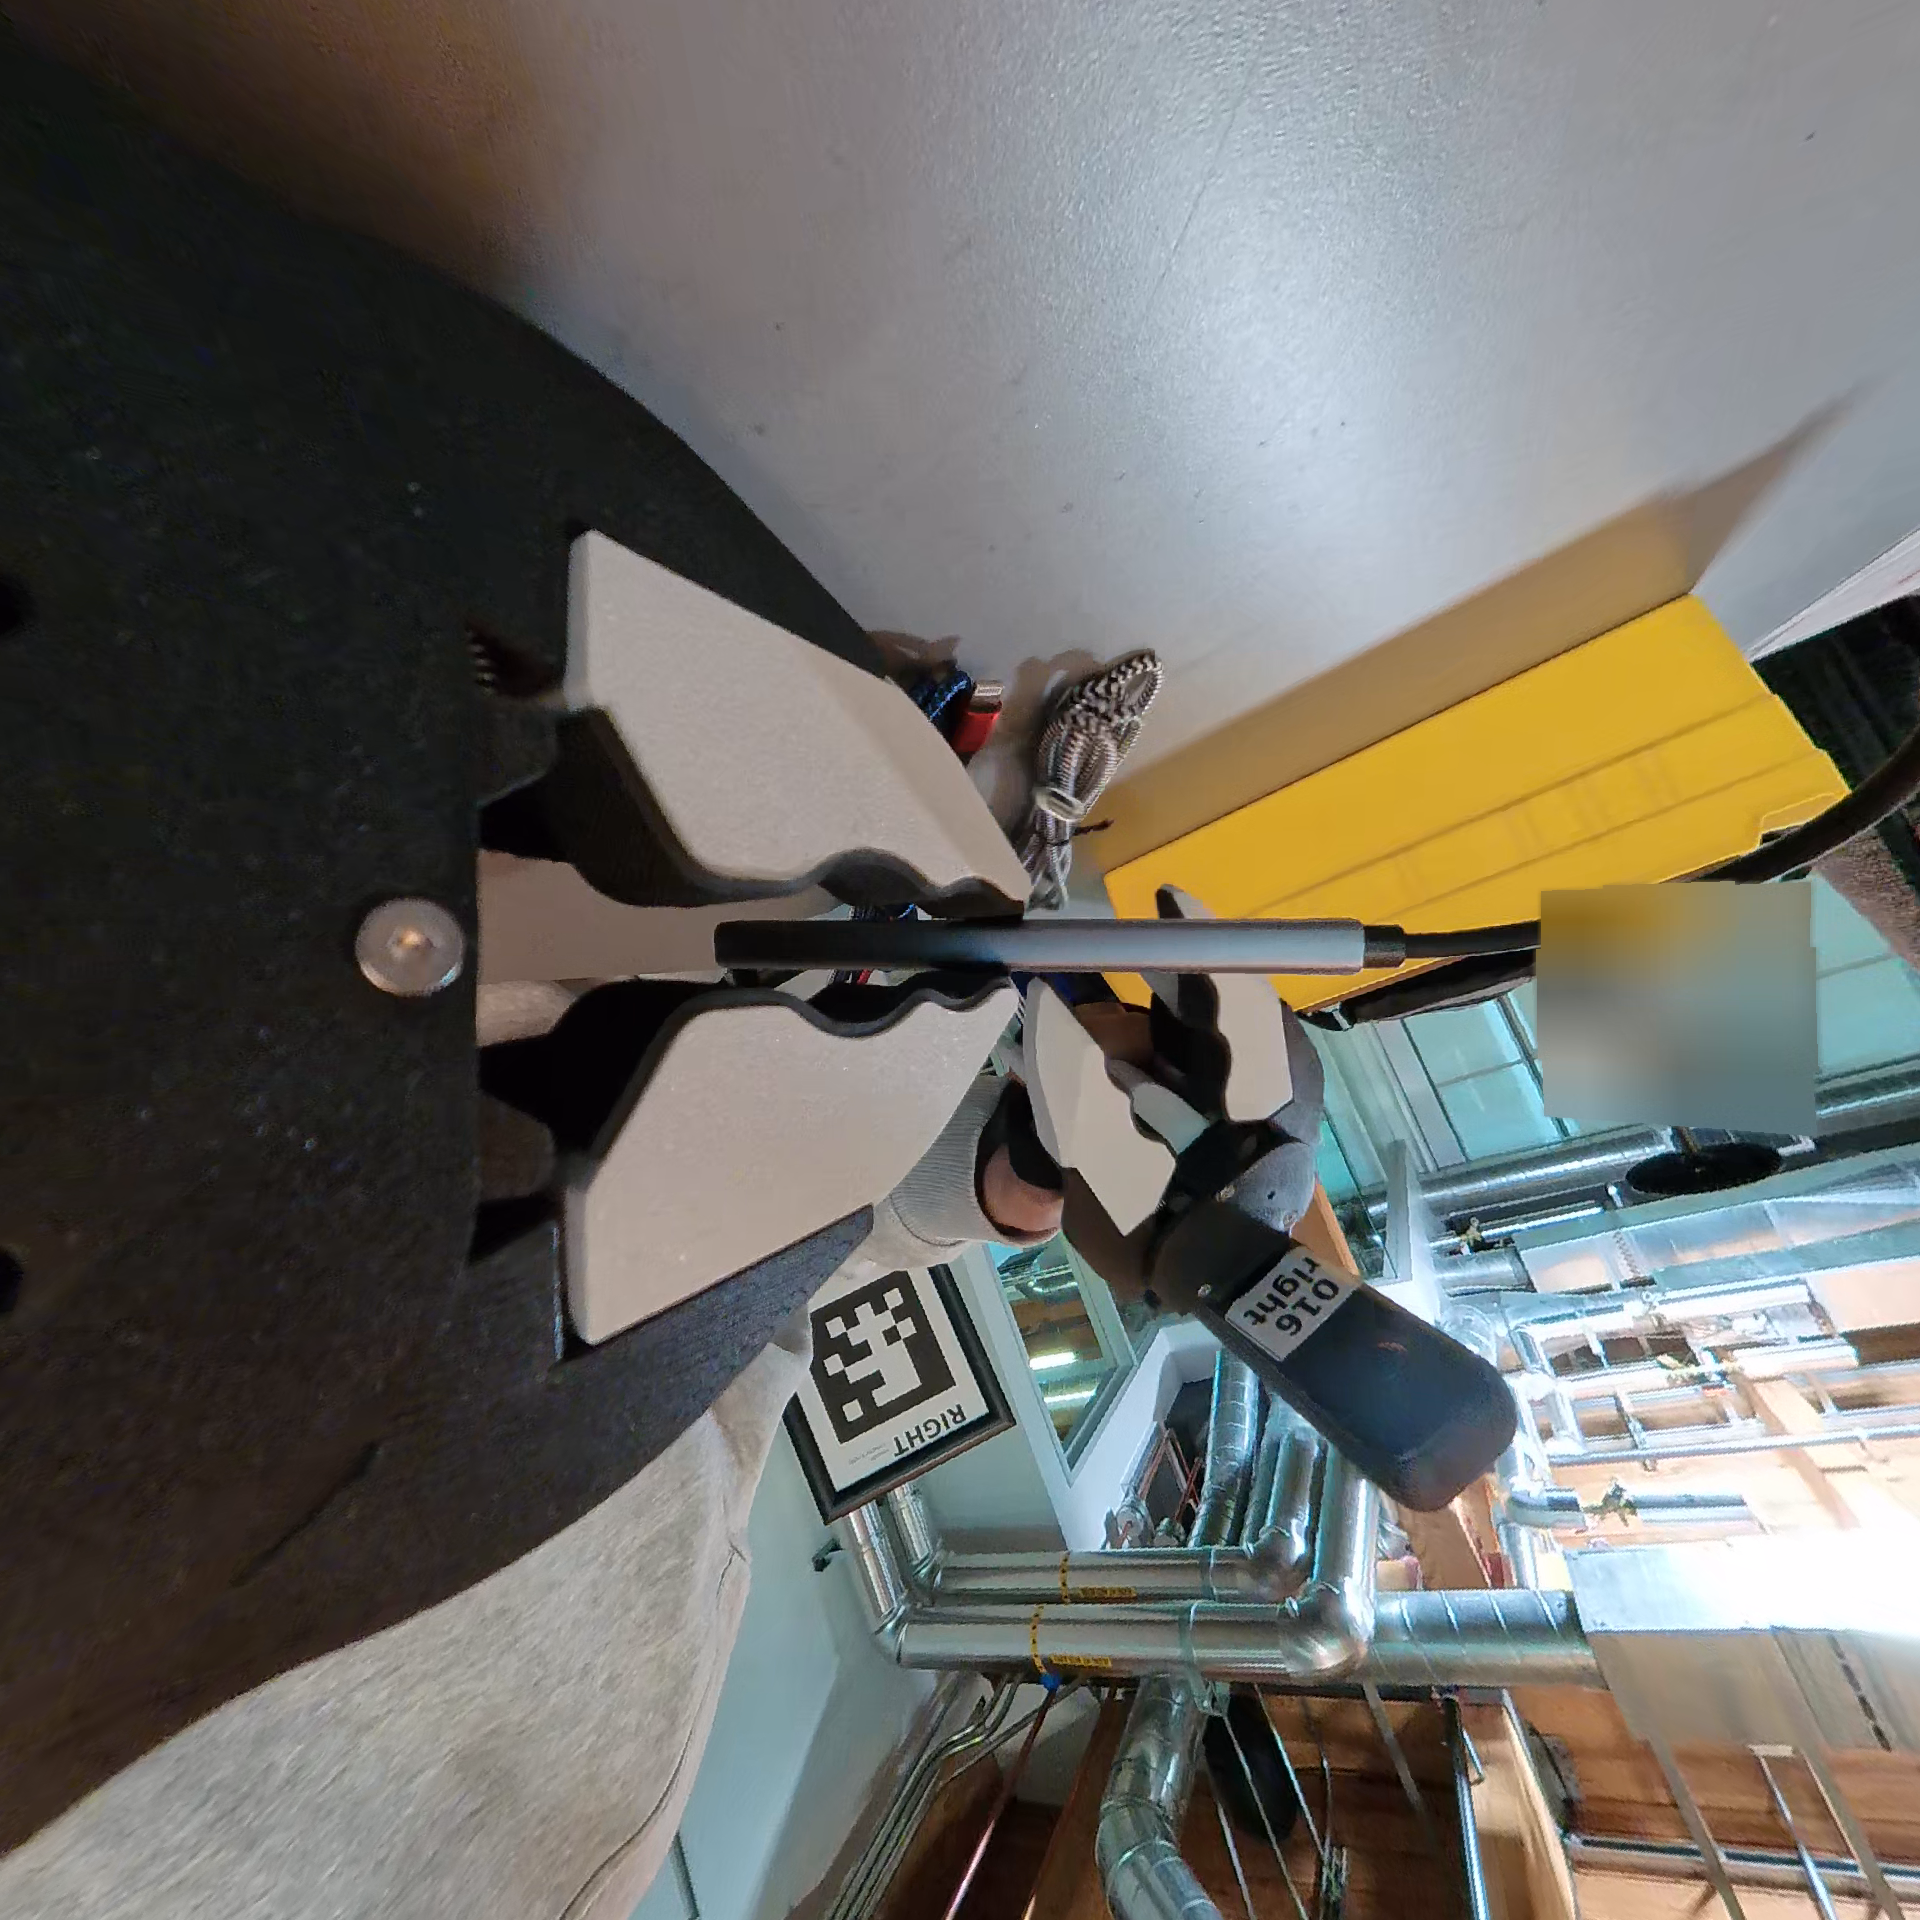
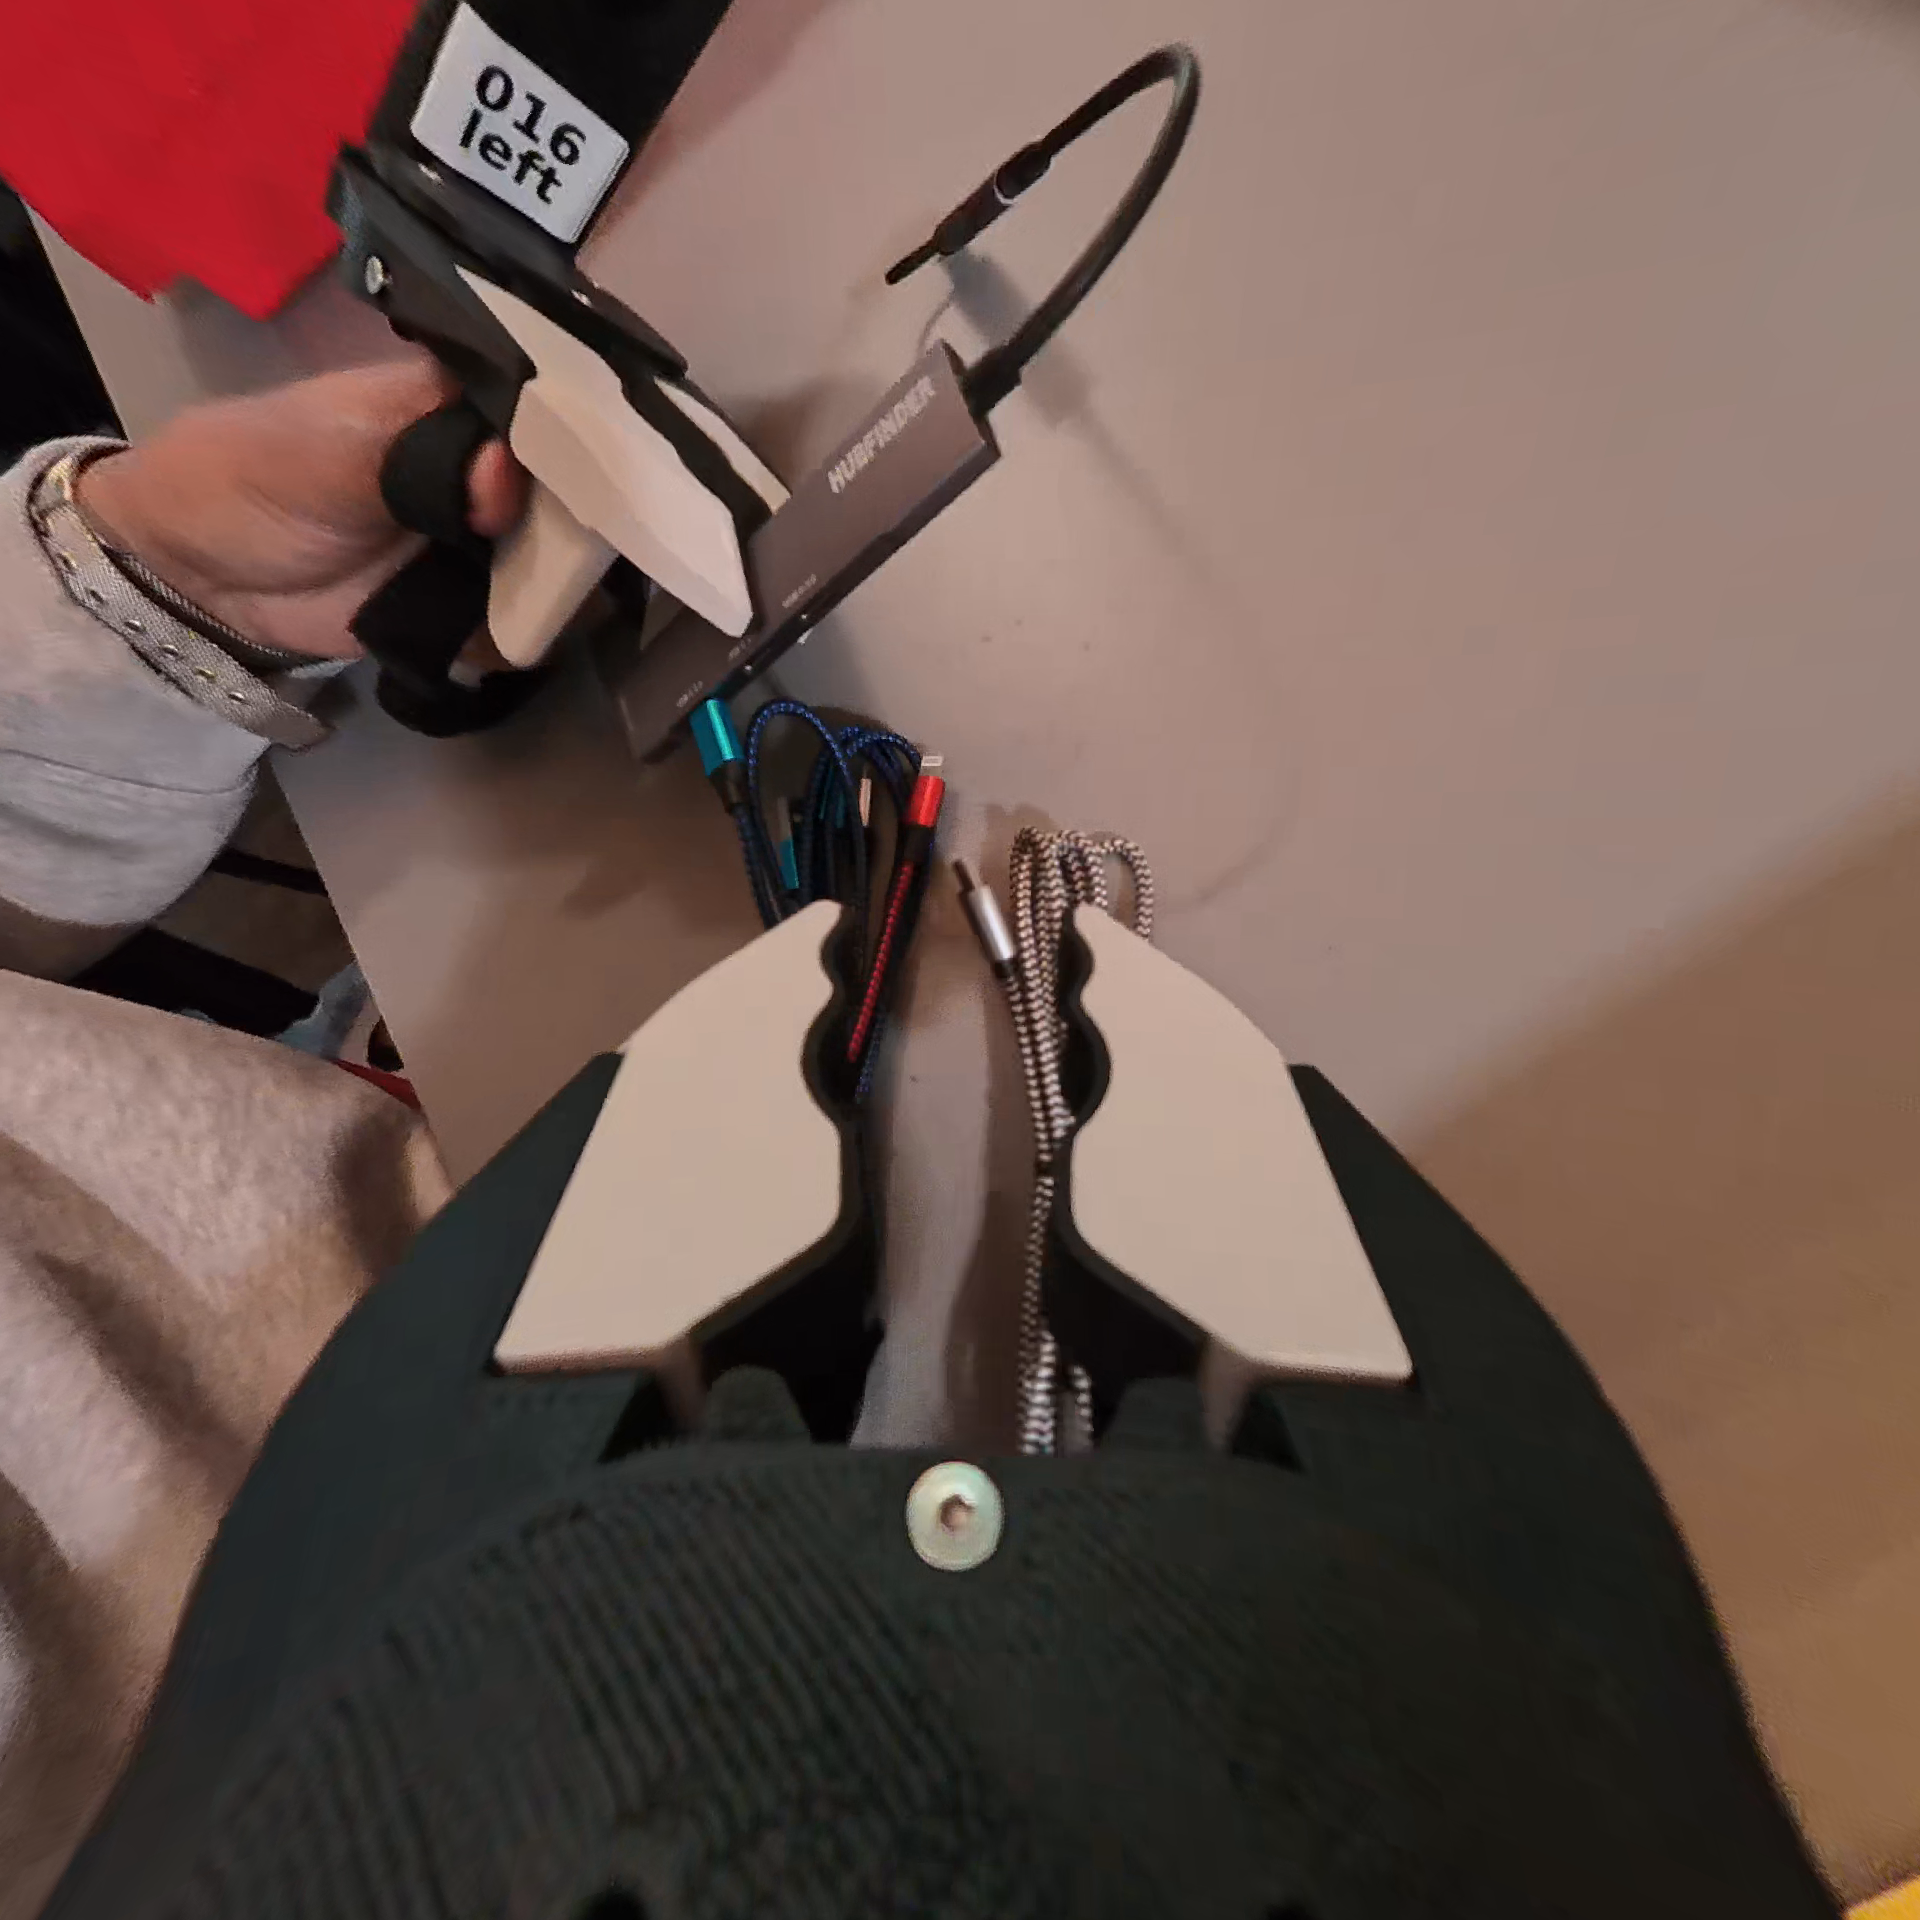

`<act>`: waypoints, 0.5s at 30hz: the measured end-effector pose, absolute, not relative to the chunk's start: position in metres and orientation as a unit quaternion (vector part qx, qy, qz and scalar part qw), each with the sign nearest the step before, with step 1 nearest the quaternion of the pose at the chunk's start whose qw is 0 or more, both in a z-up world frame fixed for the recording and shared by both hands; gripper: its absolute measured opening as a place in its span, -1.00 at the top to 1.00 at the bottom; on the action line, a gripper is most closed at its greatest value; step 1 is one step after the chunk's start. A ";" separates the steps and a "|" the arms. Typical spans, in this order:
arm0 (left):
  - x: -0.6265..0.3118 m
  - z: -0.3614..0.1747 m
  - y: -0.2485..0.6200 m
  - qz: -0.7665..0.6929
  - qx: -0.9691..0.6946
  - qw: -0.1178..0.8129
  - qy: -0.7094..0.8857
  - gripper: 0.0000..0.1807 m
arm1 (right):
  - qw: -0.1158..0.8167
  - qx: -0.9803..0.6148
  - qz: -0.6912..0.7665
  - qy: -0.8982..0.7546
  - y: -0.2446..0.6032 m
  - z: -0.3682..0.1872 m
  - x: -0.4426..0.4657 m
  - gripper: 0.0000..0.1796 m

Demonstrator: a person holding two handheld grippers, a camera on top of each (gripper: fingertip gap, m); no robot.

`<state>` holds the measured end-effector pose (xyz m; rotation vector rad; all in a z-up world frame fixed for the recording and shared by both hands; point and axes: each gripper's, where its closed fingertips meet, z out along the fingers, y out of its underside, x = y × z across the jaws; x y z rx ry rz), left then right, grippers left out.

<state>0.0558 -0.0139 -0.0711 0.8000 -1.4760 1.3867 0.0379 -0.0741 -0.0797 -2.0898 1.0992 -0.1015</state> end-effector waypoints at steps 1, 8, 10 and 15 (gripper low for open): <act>0.056 -0.071 -0.014 0.564 0.326 0.464 -0.600 0.90 | 0.377 -0.817 -0.039 0.435 -0.076 -0.082 0.038 0.54; 0.056 -0.071 -0.013 0.564 0.326 0.465 -0.600 0.90 | 0.283 -0.871 -0.151 0.371 -0.090 -0.111 0.038 0.67; 0.056 -0.071 -0.013 0.564 0.326 0.465 -0.600 0.90 | 0.276 -0.882 -0.187 0.333 -0.086 -0.111 0.039 0.73; 0.056 -0.071 -0.013 0.564 0.326 0.466 -0.599 0.90 | 0.262 -0.893 -0.224 0.290 -0.078 -0.116 0.041 0.80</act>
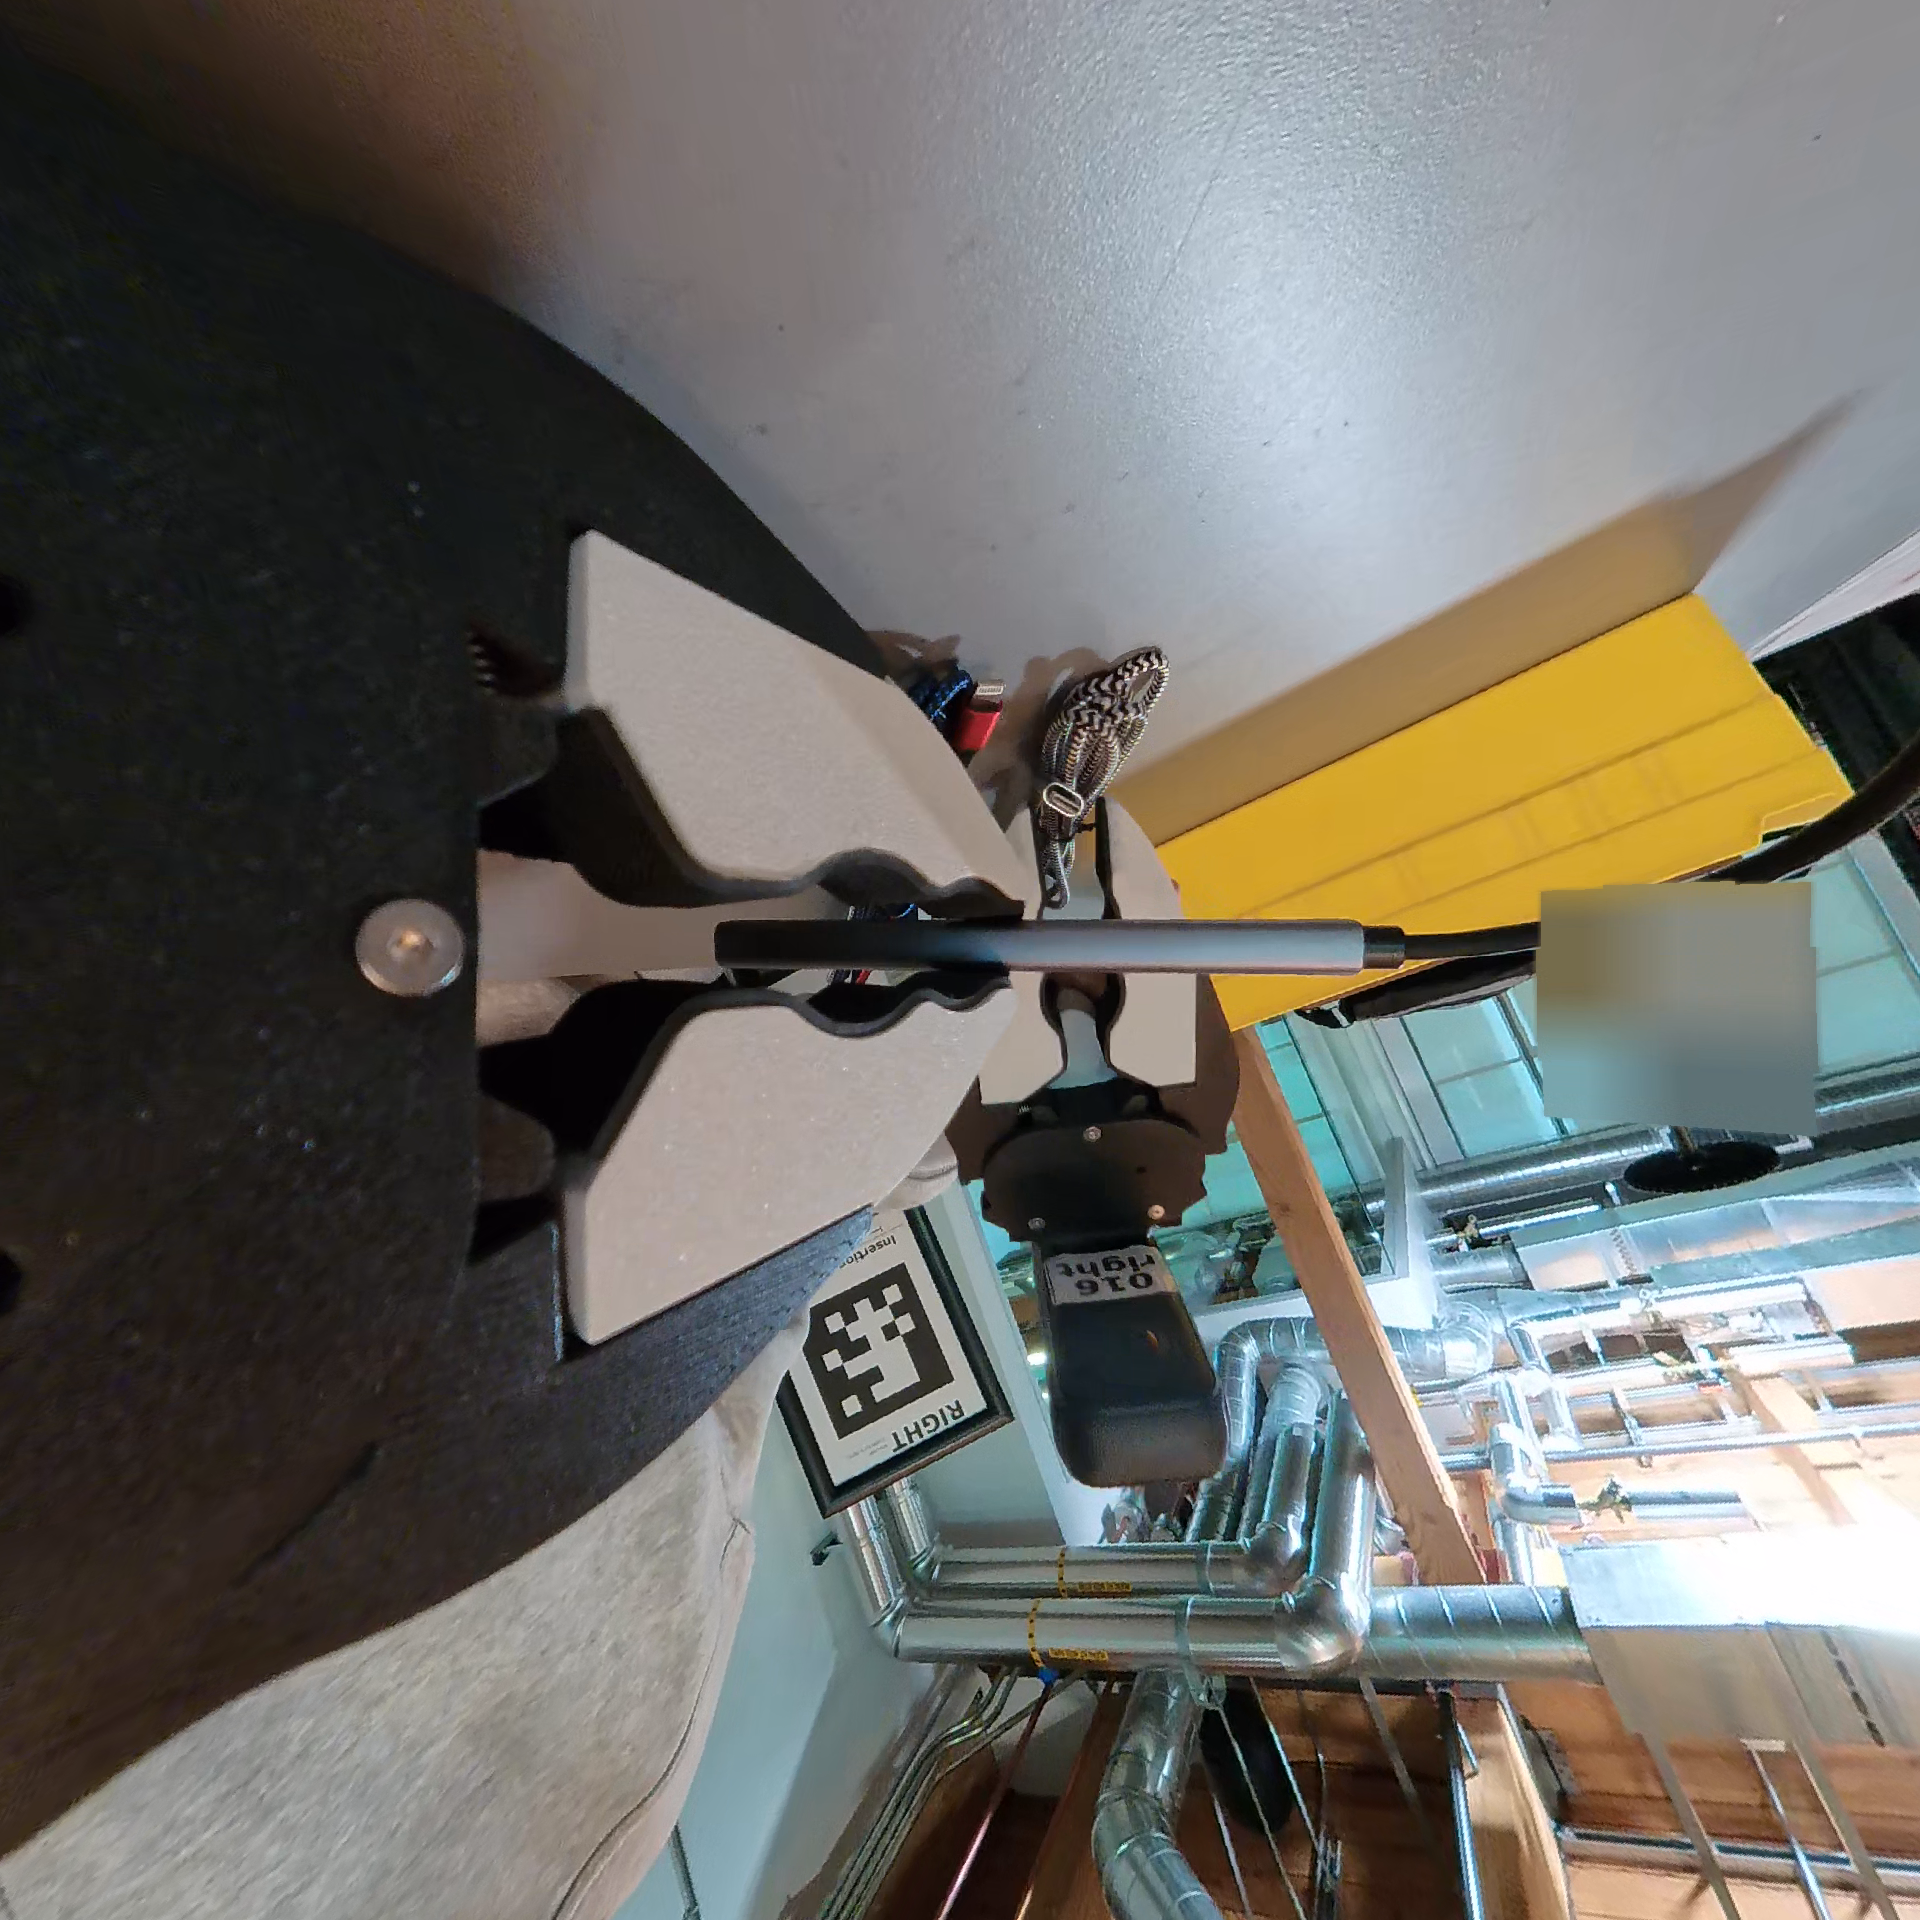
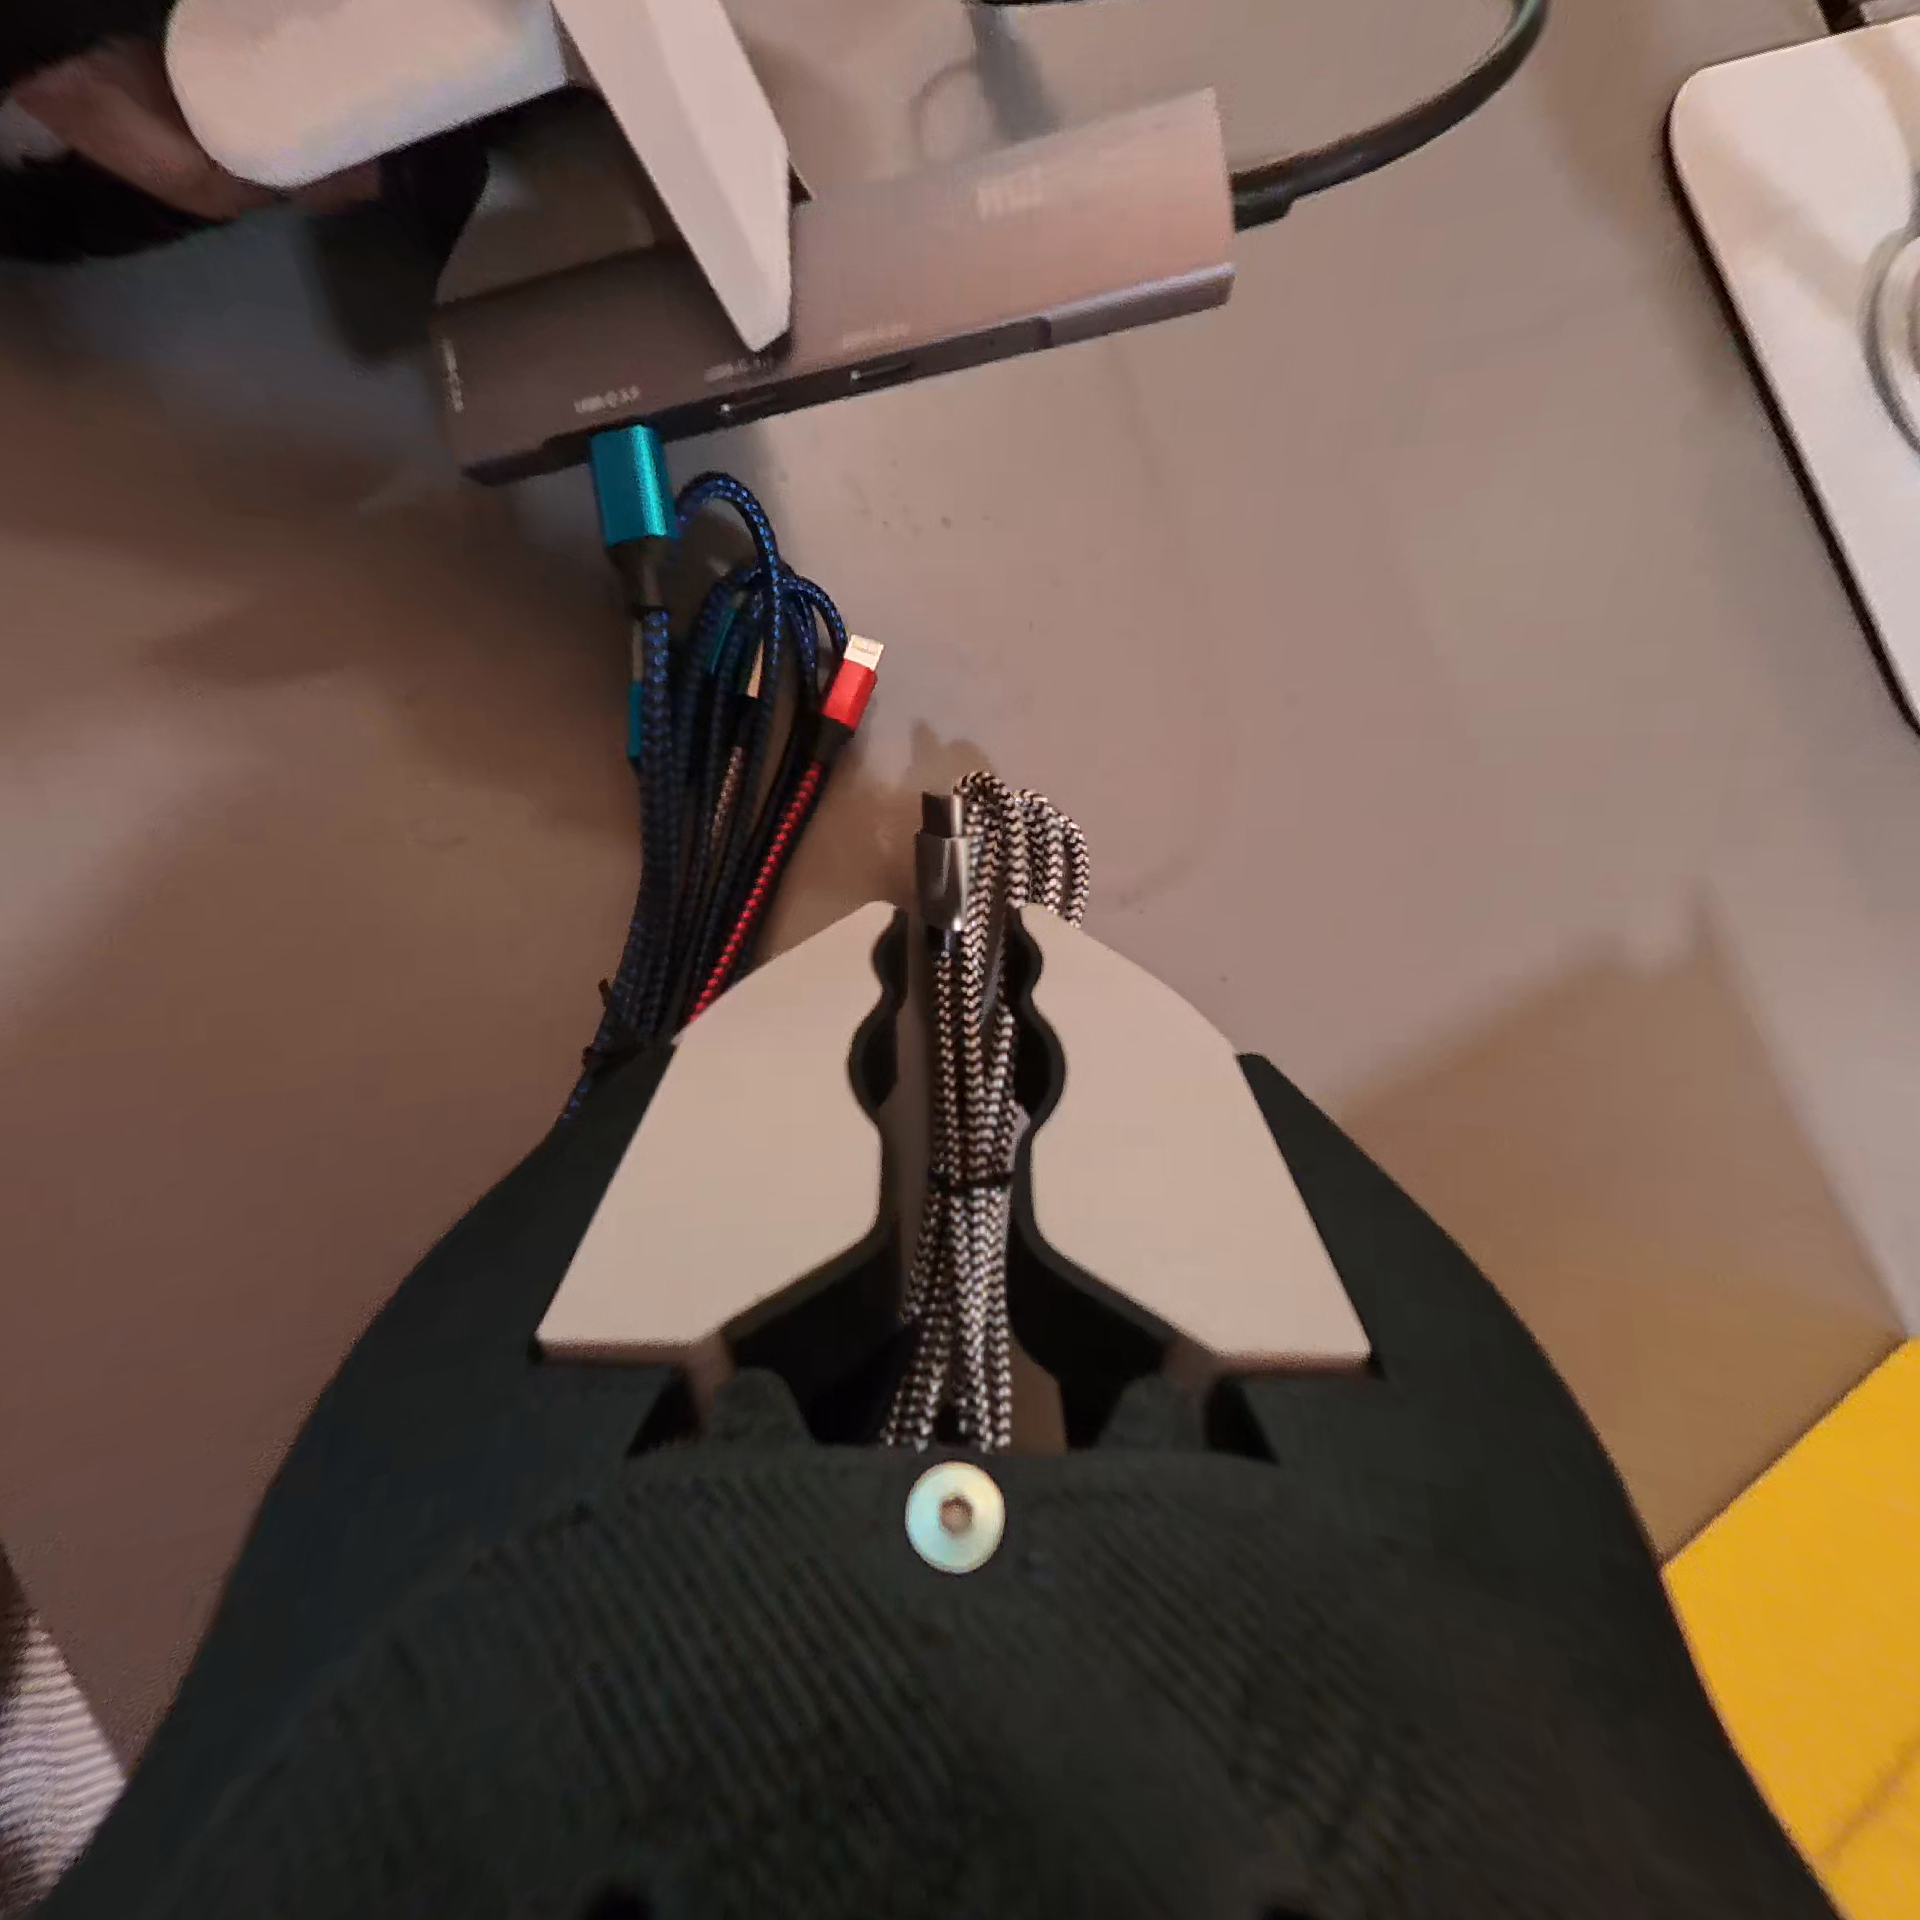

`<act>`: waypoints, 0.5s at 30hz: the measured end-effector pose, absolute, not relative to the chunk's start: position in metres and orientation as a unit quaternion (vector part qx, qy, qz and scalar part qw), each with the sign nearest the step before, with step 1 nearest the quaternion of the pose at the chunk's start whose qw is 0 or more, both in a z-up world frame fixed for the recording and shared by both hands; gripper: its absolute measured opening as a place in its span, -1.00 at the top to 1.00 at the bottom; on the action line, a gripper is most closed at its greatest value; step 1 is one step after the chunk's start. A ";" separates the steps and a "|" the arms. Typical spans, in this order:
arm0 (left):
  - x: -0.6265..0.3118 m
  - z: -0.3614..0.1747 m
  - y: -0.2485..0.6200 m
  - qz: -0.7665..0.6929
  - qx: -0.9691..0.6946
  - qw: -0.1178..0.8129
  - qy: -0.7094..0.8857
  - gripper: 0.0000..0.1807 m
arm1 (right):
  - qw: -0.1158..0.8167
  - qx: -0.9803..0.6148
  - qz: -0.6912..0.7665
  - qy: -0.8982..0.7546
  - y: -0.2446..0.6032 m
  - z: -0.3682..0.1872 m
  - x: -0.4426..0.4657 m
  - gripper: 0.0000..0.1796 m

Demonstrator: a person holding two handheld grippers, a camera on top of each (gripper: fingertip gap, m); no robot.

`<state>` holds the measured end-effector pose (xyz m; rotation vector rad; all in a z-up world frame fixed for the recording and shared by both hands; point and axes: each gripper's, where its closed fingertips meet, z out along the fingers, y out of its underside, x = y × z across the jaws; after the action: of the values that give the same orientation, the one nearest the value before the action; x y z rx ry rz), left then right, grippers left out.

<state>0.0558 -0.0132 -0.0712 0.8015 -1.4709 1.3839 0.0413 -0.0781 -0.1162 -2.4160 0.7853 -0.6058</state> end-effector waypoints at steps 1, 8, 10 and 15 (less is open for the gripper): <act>0.056 -0.071 -0.013 0.564 0.326 0.466 -0.599 0.90 | 0.259 -0.894 -0.224 0.289 -0.078 -0.119 0.042 0.82; 0.055 -0.071 -0.013 0.564 0.325 0.467 -0.599 0.90 | 0.279 -0.894 -0.226 0.269 -0.069 -0.124 0.043 0.89; 0.054 -0.071 -0.013 0.563 0.321 0.468 -0.601 0.90 | 0.297 -0.895 -0.203 0.264 -0.062 -0.122 0.039 0.89; 0.045 -0.073 -0.016 0.552 0.298 0.465 -0.625 0.90 | 0.334 -0.899 -0.085 0.270 -0.046 -0.106 0.026 0.89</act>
<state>0.0448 -0.0162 -0.0725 0.7311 -1.5363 1.3549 0.0258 -0.0457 -0.1064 -2.3473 0.7035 -0.2224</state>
